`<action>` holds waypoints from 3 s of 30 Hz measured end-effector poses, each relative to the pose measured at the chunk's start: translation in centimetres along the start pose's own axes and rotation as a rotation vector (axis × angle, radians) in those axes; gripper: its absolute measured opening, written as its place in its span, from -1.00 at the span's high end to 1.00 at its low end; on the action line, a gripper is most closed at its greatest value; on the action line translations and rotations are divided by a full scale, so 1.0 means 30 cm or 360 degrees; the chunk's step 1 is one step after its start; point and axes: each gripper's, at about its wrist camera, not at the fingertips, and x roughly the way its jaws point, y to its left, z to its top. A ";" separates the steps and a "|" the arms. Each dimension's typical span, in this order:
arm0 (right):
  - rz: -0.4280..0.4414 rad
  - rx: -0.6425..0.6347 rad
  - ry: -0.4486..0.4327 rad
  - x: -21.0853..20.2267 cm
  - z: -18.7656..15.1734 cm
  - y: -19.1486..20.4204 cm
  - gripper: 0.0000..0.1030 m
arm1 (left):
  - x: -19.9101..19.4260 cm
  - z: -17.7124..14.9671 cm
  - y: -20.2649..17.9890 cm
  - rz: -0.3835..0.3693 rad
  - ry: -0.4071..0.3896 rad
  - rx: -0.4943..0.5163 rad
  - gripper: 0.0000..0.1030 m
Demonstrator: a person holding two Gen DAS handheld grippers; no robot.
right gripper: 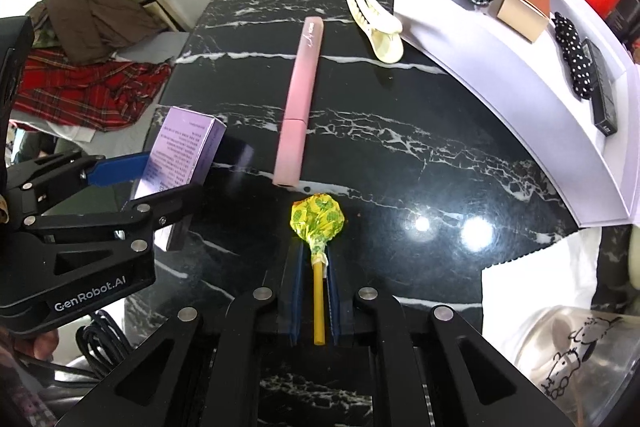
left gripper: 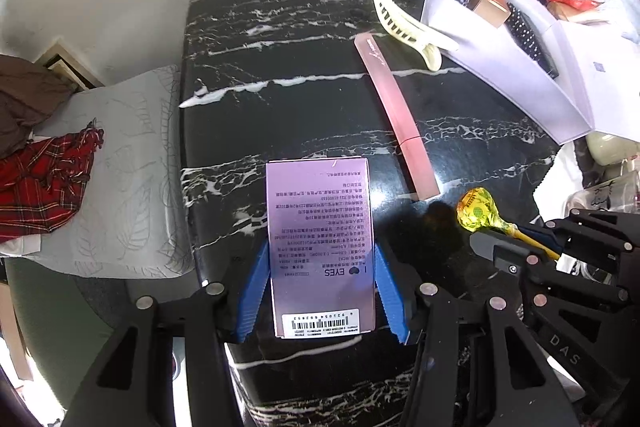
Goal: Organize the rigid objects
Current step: 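Lift the purple box with the left tool while the right tool lifts the lollipop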
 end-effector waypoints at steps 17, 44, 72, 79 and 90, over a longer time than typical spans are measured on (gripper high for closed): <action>0.0043 -0.0004 -0.0135 -0.195 -0.056 0.025 0.79 | -0.249 -0.012 -0.032 0.0006 -0.0170 0.0024 0.01; 0.0153 0.0077 -0.0109 -0.138 -0.102 -0.039 0.19 | -0.261 -0.041 -0.039 -0.0023 -0.0190 -0.0067 0.01; 0.0065 0.0007 -0.0071 0.001 -0.055 0.019 0.50 | -0.217 -0.101 0.024 -0.0008 -0.0146 -0.0205 0.01; 0.0067 0.0026 -0.0125 -0.110 -0.056 -0.010 0.50 | -0.266 -0.054 -0.013 -0.0027 -0.0192 -0.0134 0.01; 0.0058 0.0153 -0.0214 -0.256 -0.059 -0.072 0.50 | -0.310 0.036 -0.137 -0.0085 -0.0232 0.0041 0.01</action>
